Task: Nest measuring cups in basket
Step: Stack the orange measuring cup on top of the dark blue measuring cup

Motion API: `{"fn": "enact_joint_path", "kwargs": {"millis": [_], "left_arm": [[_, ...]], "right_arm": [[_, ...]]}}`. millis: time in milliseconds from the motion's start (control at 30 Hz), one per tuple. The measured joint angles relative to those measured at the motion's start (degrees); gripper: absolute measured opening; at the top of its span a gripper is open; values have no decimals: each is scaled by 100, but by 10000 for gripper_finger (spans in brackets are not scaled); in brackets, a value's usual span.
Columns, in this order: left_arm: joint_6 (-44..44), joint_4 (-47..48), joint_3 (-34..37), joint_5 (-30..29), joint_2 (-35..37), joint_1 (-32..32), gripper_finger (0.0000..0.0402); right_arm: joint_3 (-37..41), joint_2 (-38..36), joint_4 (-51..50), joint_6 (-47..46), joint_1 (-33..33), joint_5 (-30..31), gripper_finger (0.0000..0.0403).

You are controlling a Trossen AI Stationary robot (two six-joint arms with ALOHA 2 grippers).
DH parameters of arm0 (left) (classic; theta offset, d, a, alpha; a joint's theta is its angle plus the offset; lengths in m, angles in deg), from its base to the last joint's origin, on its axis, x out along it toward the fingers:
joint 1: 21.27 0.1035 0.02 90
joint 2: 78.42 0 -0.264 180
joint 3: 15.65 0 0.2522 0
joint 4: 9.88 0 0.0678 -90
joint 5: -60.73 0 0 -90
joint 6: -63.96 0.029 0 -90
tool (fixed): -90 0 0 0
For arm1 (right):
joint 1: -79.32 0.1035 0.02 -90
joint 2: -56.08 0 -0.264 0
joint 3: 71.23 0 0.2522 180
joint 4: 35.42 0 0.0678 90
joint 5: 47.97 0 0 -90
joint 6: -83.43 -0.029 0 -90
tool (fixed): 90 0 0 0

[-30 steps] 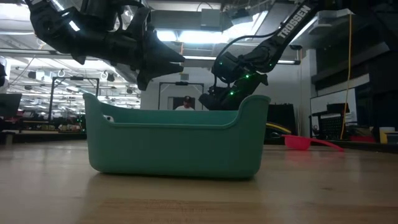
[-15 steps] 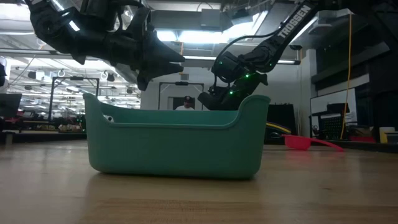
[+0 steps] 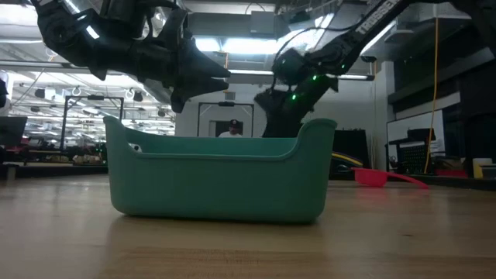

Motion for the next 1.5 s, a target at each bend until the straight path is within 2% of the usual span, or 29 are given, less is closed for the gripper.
{"fn": "enact_joint_path", "kwargs": {"millis": [133,400,600,767,933,1100,1167,1500], "left_arm": [[2,2,0,0,0,-20,115],[4,9,0,0,0,-63,115],[4,12,0,0,0,-137,115],[7,13,0,0,0,-211,115],[7,13,0,-1,0,-266,115],[7,13,0,-2,0,-264,115],[8,13,0,-1,0,-263,115],[10,13,0,-1,0,-262,115]], "right_arm": [[0,-643,-393,183,-205,-417,11],[-4,-2341,-1817,492,-583,-1502,12],[-6,-3450,-2788,596,-580,-1966,12],[-7,-3965,-3290,474,-307,-2049,12],[-4,-3994,-3301,476,212,-2000,12],[-4,-3732,-3292,445,708,-1014,12],[-4,-3569,-3285,439,794,-811,12],[-4,-2303,-3288,473,1009,-705,12]]}}
